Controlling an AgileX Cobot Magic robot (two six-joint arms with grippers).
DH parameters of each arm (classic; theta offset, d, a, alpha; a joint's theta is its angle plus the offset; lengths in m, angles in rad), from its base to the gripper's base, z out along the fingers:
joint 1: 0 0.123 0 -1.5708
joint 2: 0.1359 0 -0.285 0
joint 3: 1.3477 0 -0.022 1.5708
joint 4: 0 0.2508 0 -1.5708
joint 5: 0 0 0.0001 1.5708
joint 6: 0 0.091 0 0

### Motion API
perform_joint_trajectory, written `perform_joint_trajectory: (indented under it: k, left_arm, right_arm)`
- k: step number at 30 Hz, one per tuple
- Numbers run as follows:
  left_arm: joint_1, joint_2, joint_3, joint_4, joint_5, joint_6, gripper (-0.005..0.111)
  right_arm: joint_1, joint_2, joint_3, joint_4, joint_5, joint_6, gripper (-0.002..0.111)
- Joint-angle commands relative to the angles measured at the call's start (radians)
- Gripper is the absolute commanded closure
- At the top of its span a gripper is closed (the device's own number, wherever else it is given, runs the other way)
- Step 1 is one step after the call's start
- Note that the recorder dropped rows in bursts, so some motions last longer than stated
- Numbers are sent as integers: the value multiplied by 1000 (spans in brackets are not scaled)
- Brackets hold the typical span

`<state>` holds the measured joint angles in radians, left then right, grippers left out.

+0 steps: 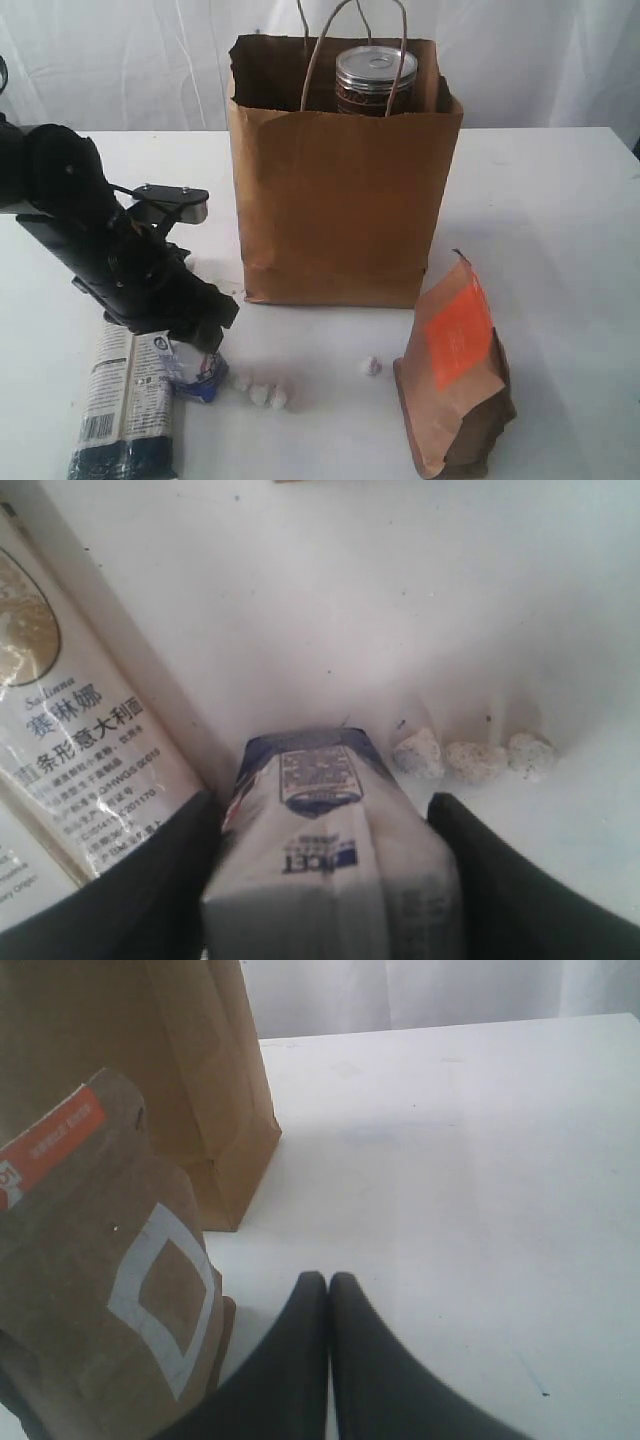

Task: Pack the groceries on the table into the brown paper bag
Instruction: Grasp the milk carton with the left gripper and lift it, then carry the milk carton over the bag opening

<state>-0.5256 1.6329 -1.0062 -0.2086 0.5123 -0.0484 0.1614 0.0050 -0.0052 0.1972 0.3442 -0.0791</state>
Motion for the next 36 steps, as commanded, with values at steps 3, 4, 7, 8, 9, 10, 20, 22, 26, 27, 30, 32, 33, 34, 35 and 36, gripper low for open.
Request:
perform_joint_trajectory:
  k: [3, 4, 7, 8, 9, 10, 20, 22, 26, 27, 30, 32, 33, 34, 35, 36]
  left_arm:
    - [-6, -72, 3, 88, 89, 1, 107]
    - [-6, -89, 3, 93, 98, 1, 107]
    - [-6, -143, 3, 99, 132, 1, 107]
    - [-6, -169, 3, 103, 141, 1, 107]
    - [-6, -188, 3, 106, 145, 1, 107]
    - [-6, -207, 3, 106, 147, 1, 107]
    - [-6, -408, -149, 139, 195, -3, 107]
    - [-6, -431, -211, 155, 203, -8, 107]
    - [-6, -444, -342, 198, 210, -28, 107]
    - [-6, -444, -367, 209, 213, -28, 107]
    - [-6, -444, -434, 232, 190, -28, 107]
    - [-6, -444, -468, 232, 161, -28, 107]
    - [-6, -444, -481, 232, 144, -28, 107]
    - [-6, -444, -493, 232, 130, -28, 107]
    - [-6, -437, -506, 232, 120, -28, 107]
    - [-6, -430, -518, 220, 113, -28, 107]
  right_arm:
    - [-6, -5, 5, -4, -3, 2, 108]
    - [-6, -5, 5, -4, -3, 2, 108]
    - [-6, -5, 5, -4, -3, 2, 108]
    - [-6, -5, 5, -4, -3, 2, 108]
    - [-6, -5, 5, -4, -3, 2, 108]
    - [-6, -5, 5, -4, -3, 2, 108]
    - [-6, -5, 5, -4, -3, 2, 108]
    - [-6, -5, 5, -4, -3, 2, 108]
    - [-6, -5, 5, -4, -3, 2, 108]
    - [-6, -5, 5, -4, -3, 2, 108]
    - [-6, -5, 5, -4, -3, 2, 108]
    - [-6, -5, 5, -4, -3, 2, 108]
    - [-6, -5, 5, -4, -3, 2, 108]
    - [-6, -5, 5, -4, -3, 2, 108]
    - [-6, -5, 5, -4, -3, 2, 108]
    - [-6, -5, 5, -4, -3, 2, 108]
